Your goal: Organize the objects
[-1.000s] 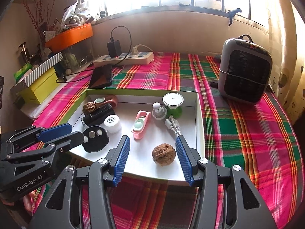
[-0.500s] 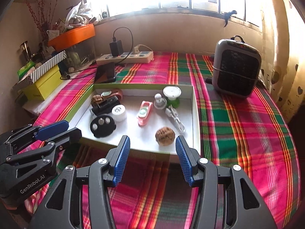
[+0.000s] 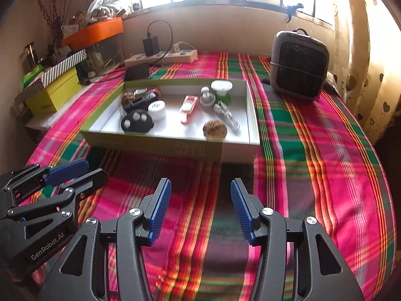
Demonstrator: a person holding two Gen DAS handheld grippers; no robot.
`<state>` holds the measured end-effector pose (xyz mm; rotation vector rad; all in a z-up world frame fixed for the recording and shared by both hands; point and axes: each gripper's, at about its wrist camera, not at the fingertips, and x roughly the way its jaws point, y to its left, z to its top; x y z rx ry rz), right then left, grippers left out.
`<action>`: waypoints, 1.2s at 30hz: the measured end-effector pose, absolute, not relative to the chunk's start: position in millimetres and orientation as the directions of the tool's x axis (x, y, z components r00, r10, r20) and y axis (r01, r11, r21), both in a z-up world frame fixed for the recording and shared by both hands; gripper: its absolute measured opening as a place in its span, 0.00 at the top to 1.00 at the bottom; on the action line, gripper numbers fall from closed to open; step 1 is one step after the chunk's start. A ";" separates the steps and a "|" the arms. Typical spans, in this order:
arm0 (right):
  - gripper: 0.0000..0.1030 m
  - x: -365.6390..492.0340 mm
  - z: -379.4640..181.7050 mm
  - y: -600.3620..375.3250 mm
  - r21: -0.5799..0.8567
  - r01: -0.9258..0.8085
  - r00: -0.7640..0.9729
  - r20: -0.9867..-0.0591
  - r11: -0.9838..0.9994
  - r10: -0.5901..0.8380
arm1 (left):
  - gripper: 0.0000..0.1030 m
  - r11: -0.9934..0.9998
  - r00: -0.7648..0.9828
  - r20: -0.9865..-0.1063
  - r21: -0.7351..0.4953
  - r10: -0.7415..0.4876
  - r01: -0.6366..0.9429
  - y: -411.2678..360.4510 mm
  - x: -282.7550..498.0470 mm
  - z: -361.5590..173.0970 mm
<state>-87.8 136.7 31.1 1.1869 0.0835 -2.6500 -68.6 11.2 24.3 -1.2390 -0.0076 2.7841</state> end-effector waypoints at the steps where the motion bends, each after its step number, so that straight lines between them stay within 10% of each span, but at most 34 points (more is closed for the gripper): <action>1: 0.51 -85.3 29.3 136.7 0.049 0.235 -0.639 -0.745 -0.971 -0.192 | 0.69 -0.996 -0.663 -0.744 -0.042 0.085 -0.080 11.3 -67.1 22.4; 36: 0.51 -47.2 12.6 148.6 0.004 0.144 -0.648 -0.756 -0.989 -0.098 | 0.67 -0.999 -0.675 -0.737 -0.043 0.031 0.002 21.6 -33.6 4.9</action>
